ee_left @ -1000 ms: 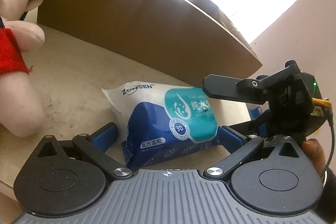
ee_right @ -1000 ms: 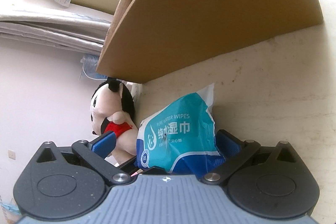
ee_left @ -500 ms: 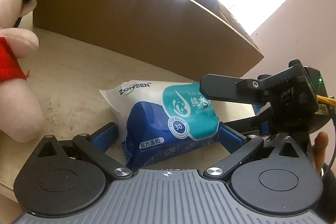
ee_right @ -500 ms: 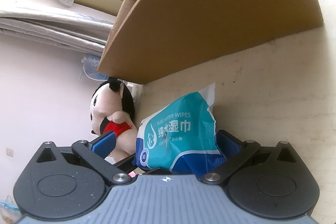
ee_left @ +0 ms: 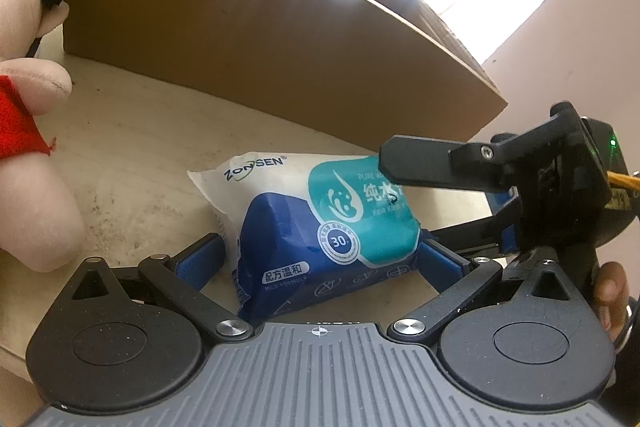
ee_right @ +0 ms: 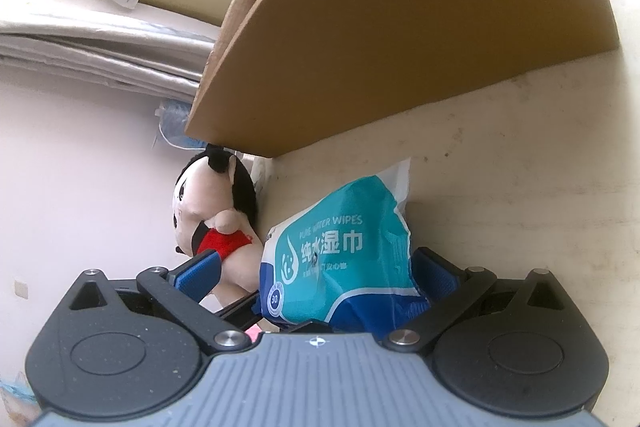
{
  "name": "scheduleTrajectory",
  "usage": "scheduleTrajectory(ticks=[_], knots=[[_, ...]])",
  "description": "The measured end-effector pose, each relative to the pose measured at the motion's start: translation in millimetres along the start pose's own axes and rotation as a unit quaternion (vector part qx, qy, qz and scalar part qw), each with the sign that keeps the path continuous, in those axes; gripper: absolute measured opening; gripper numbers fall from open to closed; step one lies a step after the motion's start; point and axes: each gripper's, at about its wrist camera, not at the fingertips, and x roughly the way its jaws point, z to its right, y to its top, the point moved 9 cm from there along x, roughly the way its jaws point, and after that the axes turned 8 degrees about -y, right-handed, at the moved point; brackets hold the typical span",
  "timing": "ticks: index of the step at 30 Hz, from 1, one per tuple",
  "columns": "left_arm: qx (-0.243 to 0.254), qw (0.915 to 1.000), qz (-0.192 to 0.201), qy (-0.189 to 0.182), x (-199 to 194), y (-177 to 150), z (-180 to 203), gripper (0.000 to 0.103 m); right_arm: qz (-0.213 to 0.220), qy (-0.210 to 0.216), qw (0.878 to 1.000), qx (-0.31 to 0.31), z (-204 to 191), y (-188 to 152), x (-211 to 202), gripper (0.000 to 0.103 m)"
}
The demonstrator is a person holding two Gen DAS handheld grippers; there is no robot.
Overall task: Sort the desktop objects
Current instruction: 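Close the left gripper on the wipes pack while the right gripper presses its top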
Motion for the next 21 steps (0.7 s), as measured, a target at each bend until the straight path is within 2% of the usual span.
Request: scheduleTrajectory(ticks=[21], knots=[[-0.012,0.9999,0.002,-0.002,0.6,-2.9,2.5,0.103,0.011,-0.002,1.000,0.013,1.9,-0.7,-0.5,0.103]])
